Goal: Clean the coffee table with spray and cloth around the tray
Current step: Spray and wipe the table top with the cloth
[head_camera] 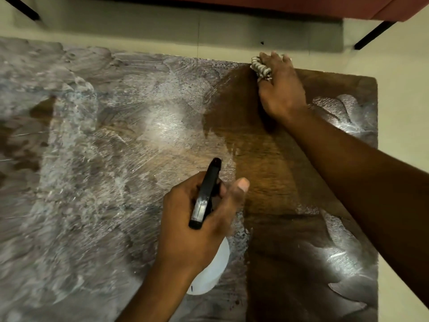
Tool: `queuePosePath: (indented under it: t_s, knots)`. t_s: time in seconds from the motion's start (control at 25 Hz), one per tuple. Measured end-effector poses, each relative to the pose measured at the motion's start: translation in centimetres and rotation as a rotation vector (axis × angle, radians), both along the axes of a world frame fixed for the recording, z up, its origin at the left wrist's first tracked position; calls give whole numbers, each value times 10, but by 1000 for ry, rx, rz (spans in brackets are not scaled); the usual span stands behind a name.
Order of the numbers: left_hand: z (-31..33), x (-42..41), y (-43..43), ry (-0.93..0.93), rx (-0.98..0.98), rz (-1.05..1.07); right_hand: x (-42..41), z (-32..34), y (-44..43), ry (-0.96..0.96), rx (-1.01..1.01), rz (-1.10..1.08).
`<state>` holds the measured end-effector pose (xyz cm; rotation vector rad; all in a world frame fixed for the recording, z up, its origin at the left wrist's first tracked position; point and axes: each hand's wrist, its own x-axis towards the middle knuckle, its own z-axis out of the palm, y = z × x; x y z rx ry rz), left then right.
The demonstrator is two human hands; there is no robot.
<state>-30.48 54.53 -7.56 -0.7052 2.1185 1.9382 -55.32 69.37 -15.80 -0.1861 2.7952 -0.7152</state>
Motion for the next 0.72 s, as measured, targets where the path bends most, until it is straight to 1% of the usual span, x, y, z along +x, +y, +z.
queuePosePath:
  t_s: [0.04,0.08,0.12,0.24,0.28,0.32,0.36,0.4,0.48,0.56,0.6,0.64,0.68,0.72]
  knots:
    - [-1,4,-1,-11,0,-1,7,1,-10,-10,-19,11]
    - [-2,8,0,-19,-10,-6,21,0,-17,-17,-19,98]
    - [-4,11,0,-17,-29,-14,42,-2,-22,-18,2,246]
    - [-8,17,-1,26,-72,-43,111,-10,-12,-29,72,823]
    - [-8,18,-1,37,-79,-55,122,-13,2,-29,77,969]
    - [-7,20,-1,39,-87,-64,124,-13,19,-23,83,1037]
    - [-7,21,-1,36,-89,-68,120,-13,38,-16,95,1009]
    - [-6,22,0,29,-84,-70,112,-13,55,-6,120,891]
    - [-4,26,0,-1,-46,-71,96,-14,81,56,123,524]
    - [-3,32,1,-12,-10,-65,85,-12,86,85,27,90]
    - [-2,36,1,-15,-9,-64,84,-11,75,65,-21,-84]
    - [-2,41,1,-17,-12,-69,88,-10,62,36,-64,-186]
    - [-2,47,1,-18,-15,-77,97,-7,48,12,-88,-199]
    - [-5,53,2,-20,-27,-89,112,-5,34,0,-78,-125]
